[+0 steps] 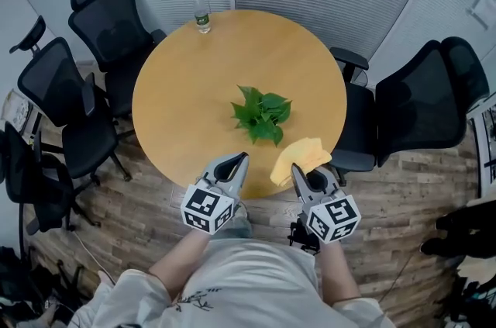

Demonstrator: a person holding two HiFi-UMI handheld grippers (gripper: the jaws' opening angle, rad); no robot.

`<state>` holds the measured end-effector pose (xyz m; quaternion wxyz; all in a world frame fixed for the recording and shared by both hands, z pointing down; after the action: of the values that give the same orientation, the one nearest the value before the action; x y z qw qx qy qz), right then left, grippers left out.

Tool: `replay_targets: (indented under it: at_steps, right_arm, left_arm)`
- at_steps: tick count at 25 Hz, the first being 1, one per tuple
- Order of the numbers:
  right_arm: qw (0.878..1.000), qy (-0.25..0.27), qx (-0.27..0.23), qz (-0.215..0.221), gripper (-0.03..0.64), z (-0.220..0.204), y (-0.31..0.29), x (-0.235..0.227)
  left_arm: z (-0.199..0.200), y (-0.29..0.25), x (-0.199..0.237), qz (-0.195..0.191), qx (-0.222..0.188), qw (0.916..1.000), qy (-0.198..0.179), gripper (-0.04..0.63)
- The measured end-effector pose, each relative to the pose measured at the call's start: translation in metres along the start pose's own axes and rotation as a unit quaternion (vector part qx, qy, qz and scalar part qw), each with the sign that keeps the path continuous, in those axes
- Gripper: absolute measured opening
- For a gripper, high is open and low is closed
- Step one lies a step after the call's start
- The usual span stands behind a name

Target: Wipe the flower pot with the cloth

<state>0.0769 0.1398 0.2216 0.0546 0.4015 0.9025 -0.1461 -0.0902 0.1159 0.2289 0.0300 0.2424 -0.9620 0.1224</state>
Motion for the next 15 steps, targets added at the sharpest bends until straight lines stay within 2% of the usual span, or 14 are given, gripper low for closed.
replay_targets:
  at_steps: [10,15]
  right_arm:
    - [0.999,0.000,0.000,-0.038,0.044,0.019,-0.030,-0.021]
    - [0.999,-0.004,0.010,-0.037,0.044,0.018,-0.034,-0.037]
  left_arm:
    - [0.012,-0.031,0.037,-0.030,0.005,0.9995,-0.001,0.011]
    - [0.006,-0.044,0.040,-0.032,0.011,0.9994,0.004,0.011]
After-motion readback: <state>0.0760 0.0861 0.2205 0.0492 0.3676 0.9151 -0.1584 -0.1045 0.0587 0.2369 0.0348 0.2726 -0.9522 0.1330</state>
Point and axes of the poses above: the fingertips, and each gripper's own axes: y backward along the fingers, x to its left, z out of its top, the point moved 4 cm from there along y, backward along the fingers, and after that the axes turned 13 degrees about z, right-handed, at the moved point
